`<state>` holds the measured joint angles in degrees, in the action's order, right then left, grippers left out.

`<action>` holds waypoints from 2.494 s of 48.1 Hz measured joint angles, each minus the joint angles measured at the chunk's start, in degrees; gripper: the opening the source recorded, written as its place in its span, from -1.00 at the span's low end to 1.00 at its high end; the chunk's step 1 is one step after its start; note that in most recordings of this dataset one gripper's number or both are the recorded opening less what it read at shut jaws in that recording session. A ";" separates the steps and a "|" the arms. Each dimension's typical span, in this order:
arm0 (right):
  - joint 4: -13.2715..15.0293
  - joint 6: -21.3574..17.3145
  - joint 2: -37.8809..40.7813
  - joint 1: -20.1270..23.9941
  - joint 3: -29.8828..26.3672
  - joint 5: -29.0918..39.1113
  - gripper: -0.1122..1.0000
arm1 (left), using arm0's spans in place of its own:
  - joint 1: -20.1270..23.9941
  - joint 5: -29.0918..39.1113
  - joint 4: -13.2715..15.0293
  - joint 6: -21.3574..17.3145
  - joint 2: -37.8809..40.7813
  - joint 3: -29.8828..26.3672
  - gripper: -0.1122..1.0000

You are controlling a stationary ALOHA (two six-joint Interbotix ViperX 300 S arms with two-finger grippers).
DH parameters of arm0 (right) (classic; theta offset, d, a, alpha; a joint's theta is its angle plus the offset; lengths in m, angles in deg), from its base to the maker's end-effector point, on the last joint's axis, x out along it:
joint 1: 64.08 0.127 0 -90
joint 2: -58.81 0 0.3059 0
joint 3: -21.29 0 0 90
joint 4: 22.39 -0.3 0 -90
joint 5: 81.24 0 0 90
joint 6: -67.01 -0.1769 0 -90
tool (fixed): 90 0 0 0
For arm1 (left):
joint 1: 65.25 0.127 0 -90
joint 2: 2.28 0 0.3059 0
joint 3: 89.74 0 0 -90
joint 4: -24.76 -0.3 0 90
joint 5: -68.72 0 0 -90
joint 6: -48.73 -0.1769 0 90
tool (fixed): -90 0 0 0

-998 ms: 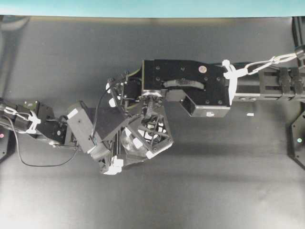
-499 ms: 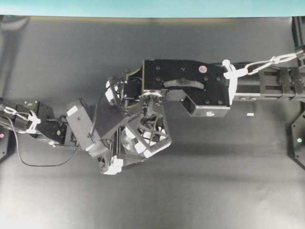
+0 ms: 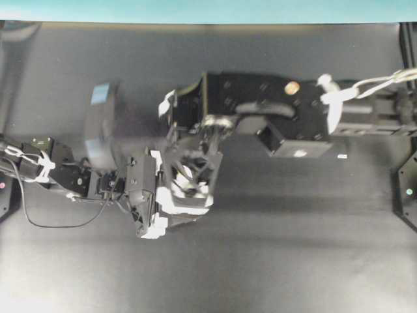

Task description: Open the bottle cap by holding the bottle with the left arm and twisting the cap with the right arm.

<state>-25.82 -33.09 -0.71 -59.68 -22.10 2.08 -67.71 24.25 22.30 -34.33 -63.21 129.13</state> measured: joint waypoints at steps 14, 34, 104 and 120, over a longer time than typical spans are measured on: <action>-0.09 -25.84 3.52 -0.09 -8.35 8.26 0.69 | -0.09 0.00 0.00 0.09 0.00 0.00 0.81; -0.18 -31.46 6.59 -0.09 -5.54 9.23 0.69 | -0.18 0.09 0.00 0.18 0.00 0.00 0.81; -0.62 3.34 5.19 -0.35 1.67 3.34 -0.13 | -0.18 0.09 0.00 0.09 0.00 0.00 0.81; -0.62 23.29 5.10 -0.09 1.76 2.20 -0.13 | -0.26 0.09 0.09 0.00 0.00 0.09 0.81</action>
<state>-26.43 -9.80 4.39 -59.77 -20.34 4.28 -67.97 24.33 22.38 -34.33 -63.21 129.22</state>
